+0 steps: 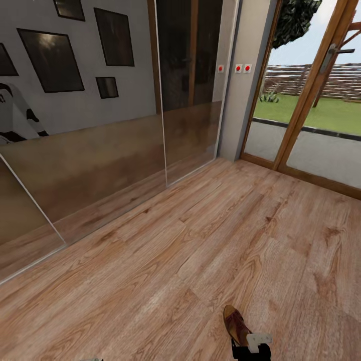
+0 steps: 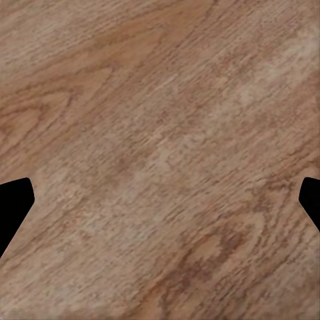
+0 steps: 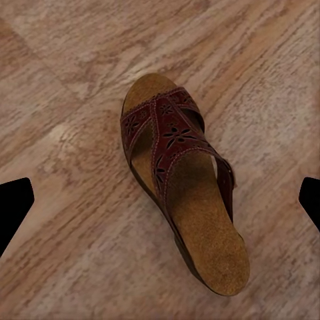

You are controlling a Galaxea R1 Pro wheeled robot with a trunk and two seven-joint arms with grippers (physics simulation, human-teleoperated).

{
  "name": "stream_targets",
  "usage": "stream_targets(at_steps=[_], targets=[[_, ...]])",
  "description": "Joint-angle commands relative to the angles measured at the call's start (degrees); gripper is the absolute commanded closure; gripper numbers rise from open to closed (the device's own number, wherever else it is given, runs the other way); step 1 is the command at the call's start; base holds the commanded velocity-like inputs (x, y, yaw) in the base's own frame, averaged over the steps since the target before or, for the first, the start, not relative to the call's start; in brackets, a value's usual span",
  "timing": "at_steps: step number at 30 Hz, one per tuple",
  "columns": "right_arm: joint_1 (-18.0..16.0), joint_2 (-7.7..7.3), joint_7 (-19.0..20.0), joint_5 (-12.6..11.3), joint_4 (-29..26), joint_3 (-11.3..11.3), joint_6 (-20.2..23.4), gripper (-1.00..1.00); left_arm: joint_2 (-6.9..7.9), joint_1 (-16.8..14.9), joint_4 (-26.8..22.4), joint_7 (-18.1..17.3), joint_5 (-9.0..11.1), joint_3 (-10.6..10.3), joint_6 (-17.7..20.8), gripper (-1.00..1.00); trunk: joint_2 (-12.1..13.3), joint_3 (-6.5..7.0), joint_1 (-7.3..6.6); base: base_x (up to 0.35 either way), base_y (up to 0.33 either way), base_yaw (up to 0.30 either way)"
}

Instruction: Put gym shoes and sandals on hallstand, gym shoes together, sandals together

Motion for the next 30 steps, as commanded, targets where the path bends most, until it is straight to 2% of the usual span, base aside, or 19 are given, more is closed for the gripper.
stream_targets(at_steps=[1,14,30], targets=[[-0.03,0.02,-0.27,0.6,0.05,-0.43,-0.14,-1.0,0.0,-0.03,0.06,-0.59,0.29,0.39,-0.07,-1.0,-0.02,-0.04,-0.01,-0.006,-0.006,0.0],[-0.03,0.02,-0.23,0.57,0.05,-0.44,-0.14,-1.0,0.02,-0.03,0.06,-0.58,0.34,0.44,-0.07,-1.0,-0.02,-0.04,-0.01,-0.002,-0.002,-0.022],[-0.03,0.04,-0.19,0.55,0.05,-0.44,-0.12,-1.0,0.03,-0.03,0.06,-0.57,0.32,0.4,-0.07,-1.0,-0.02,-0.04,-0.01,0.0,0.0,-0.221]])
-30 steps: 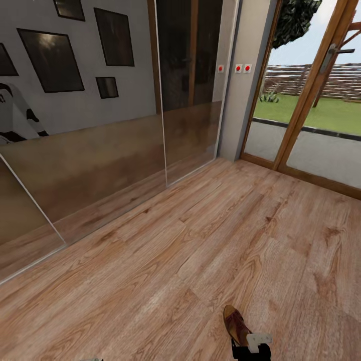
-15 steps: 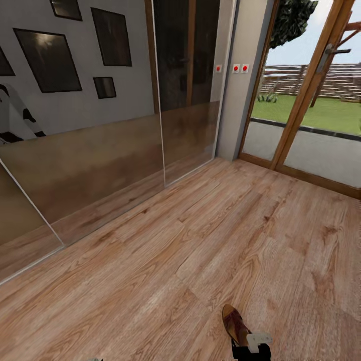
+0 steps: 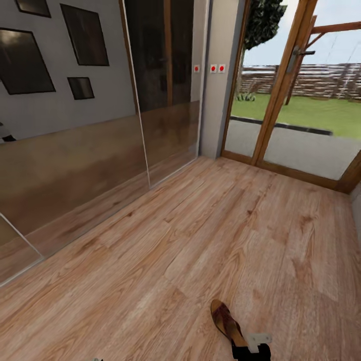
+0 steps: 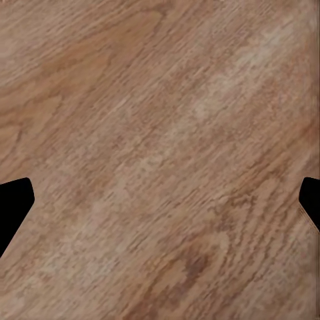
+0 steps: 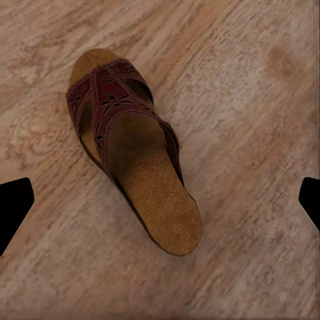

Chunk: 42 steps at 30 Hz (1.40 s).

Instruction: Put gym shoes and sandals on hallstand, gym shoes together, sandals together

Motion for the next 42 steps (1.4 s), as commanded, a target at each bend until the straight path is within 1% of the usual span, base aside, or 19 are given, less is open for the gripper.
stream_targets(at_steps=[1,9,29,35,42], targets=[[-0.04,0.02,-0.27,0.61,0.06,-0.43,-0.13,-1.0,-0.01,-0.02,0.04,-0.6,0.29,0.36,-0.06,-1.0,-0.02,-0.04,-0.01,0.0,0.0,-0.144],[-0.04,0.02,-0.33,0.6,0.06,-0.43,-0.15,-1.0,-0.02,-0.02,0.04,-0.63,0.26,0.38,-0.06,-1.0,-0.02,-0.04,-0.01,0.0,0.0,-0.06],[-0.04,0.06,-0.34,0.61,0.06,-0.42,-0.15,-1.0,-0.04,-0.02,0.04,-0.68,0.24,0.34,-0.06,-1.0,-0.02,-0.04,-0.01,-0.001,0.0,-0.005],[-0.04,0.06,-0.31,0.64,0.05,-0.43,-0.16,-1.0,-0.05,-0.02,-0.01,-0.68,0.24,0.34,-0.06,-1.0,-0.02,-0.04,-0.01,-0.192,0.0,0.0],[-0.04,-0.03,-0.23,0.7,-0.3,-0.39,-0.15,-1.0,0.05,-0.29,-0.59,-0.72,0.04,0.42,0.1,-1.0,-0.02,-0.04,-0.01,-0.296,0.0,0.0]])
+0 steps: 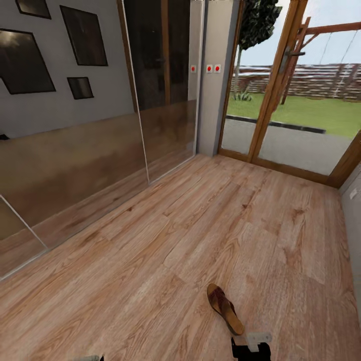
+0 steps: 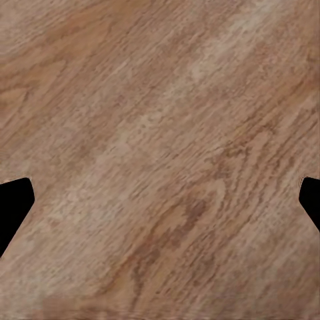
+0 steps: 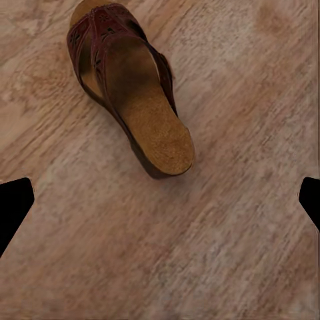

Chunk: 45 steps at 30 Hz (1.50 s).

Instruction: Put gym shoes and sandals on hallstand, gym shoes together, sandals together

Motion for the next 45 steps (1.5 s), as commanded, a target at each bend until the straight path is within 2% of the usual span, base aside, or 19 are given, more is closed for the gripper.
stream_targets(at_steps=[1,6,10,14,18,19,22,25,30,35,39,45], targets=[[-0.03,0.02,-0.27,0.6,0.05,-0.42,-0.14,-1.0,-0.01,-0.03,0.06,-0.6,0.27,0.38,-0.06,-1.0,-0.02,-0.04,-0.04,-0.321,0.0,0.0],[-0.03,-0.54,-0.19,0.87,-2.57,-0.45,-0.04,-1.0,0.64,-0.52,-0.13,-0.64,0.06,0.34,0.5,-1.0,-0.02,-0.04,-0.04,-0.216,0.0,0.0],[-0.03,-0.9,-0.11,2.56,-6.63,-0.43,0.2,-1.0,1.54,-1.92,-0.21,-0.77,-0.06,0.24,0.83,-1.0,-0.02,-0.04,-0.04,-0.08,0.0,0.0],[-0.03,-1.12,-0.07,6.24,-10.42,-0.25,1.02,-1.0,1.99,-4.98,-0.19,-0.89,-0.16,-0.06,1.59,-1.0,-0.02,-0.04,-0.04,-0.033,0.0,0.0],[-0.03,-1.21,-0.05,10.85,-13.26,-0.18,2.88,-1.0,2.14,-8.36,-0.22,-1.08,-0.26,-0.21,4.14,-1.0,-0.02,-0.04,-0.04,-0.013,0.0,0.0],[-0.03,-1.21,-0.05,10.85,-13.26,-0.18,2.88,-1.0,2.14,-8.36,-0.22,-1.08,-0.26,-0.21,4.14,-1.0,-0.02,-0.04,-0.04,-0.009,0.0,0.0],[-0.03,-1.25,-0.05,13.8,-15.11,-0.19,4.52,-1.0,2.06,-10.96,-0.3,-1.16,-0.66,-0.3,7.35,-1.0,-0.02,-0.04,-0.04,-0.006,0.0,0.0],[-0.03,-1.26,-0.03,15.57,-16.93,-0.19,5.94,-1.0,2.0,-13.73,-0.44,-1.26,-1.88,-0.35,10.87,-1.0,-0.02,-0.04,-0.04,-0.003,0.0,0.0],[-0.03,-1.23,1.42,16.84,-19.05,-0.2,7.21,-1.0,1.76,-17.95,-1.0,-1.32,-5.48,-0.39,15.65,-1.0,-0.02,-0.04,-0.04,-0.001,0.0,0.0],[-0.03,-1.14,5.97,17.37,-19.78,-0.22,7.67,-1.0,1.39,-21.23,-1.86,-1.45,-9.74,-0.35,19.06,-1.0,-0.02,-0.04,-0.04,0.0,0.0,0.0],[-0.03,-1.16,8.57,17.45,-19.95,-0.33,7.8,-1.0,1.19,-22.46,-2.18,-1.53,-11.05,-0.33,20.64,-1.0,-0.02,-0.04,-0.04,0.0,0.0,0.0],[-0.03,-1.2,10.6,17.49,-20.07,-0.42,7.88,-1.0,0.63,-23.15,-2.41,-1.59,-11.74,-0.35,21.93,-1.0,-0.02,-0.04,-0.04,0.0,0.0,0.0]])
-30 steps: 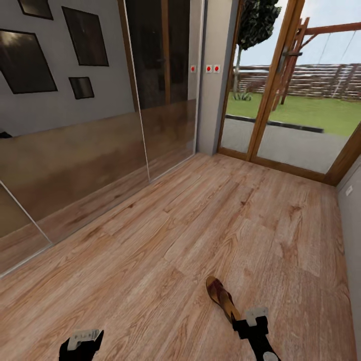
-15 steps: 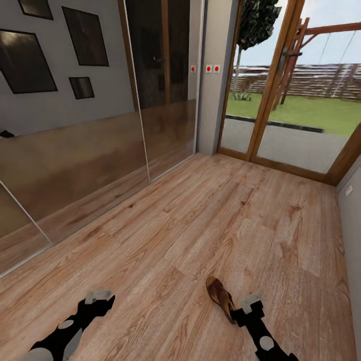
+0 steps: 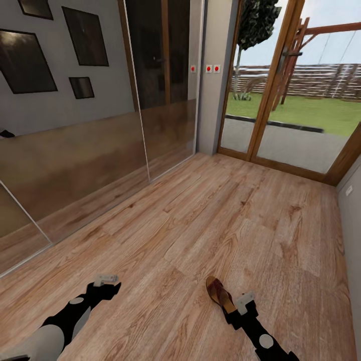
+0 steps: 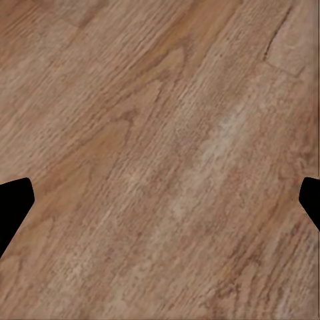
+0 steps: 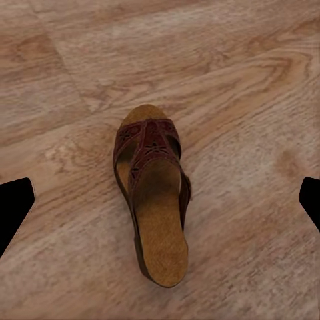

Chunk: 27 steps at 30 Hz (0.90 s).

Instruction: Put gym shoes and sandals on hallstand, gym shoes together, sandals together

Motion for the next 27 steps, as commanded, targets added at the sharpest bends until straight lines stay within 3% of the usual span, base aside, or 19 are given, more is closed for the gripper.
stream_targets(at_steps=[1,22,23,27], targets=[[-0.03,0.02,0.58,0.36,0.02,-0.45,-0.25,-1.0,-0.14,-0.11,0.02,-0.29,-0.68,0.5,-0.1,-1.0,-0.02,-0.04,-0.01,0.0,0.0,0.0],[-0.03,-0.73,1.71,0.38,0.11,-0.42,-0.25,-1.0,-0.86,-1.14,-1.25,-1.26,-1.23,0.43,1.03,-1.0,-0.02,-0.04,-0.01,0.0,0.0,0.0],[-0.03,-0.7,1.72,0.42,0.15,-0.28,-0.23,-1.0,-0.95,-3.02,-3.0,-2.8,-1.23,0.44,4.62,-1.0,-0.02,-0.04,-0.01,0.0,0.0,0.0],[-0.03,-0.45,1.72,0.5,0.19,-0.11,-0.16,-1.0,-0.86,-3.99,-4.73,-3.56,-1.23,0.44,7.27,-1.0,-0.02,-0.04,-0.01,0.0,0.0,0.0]])
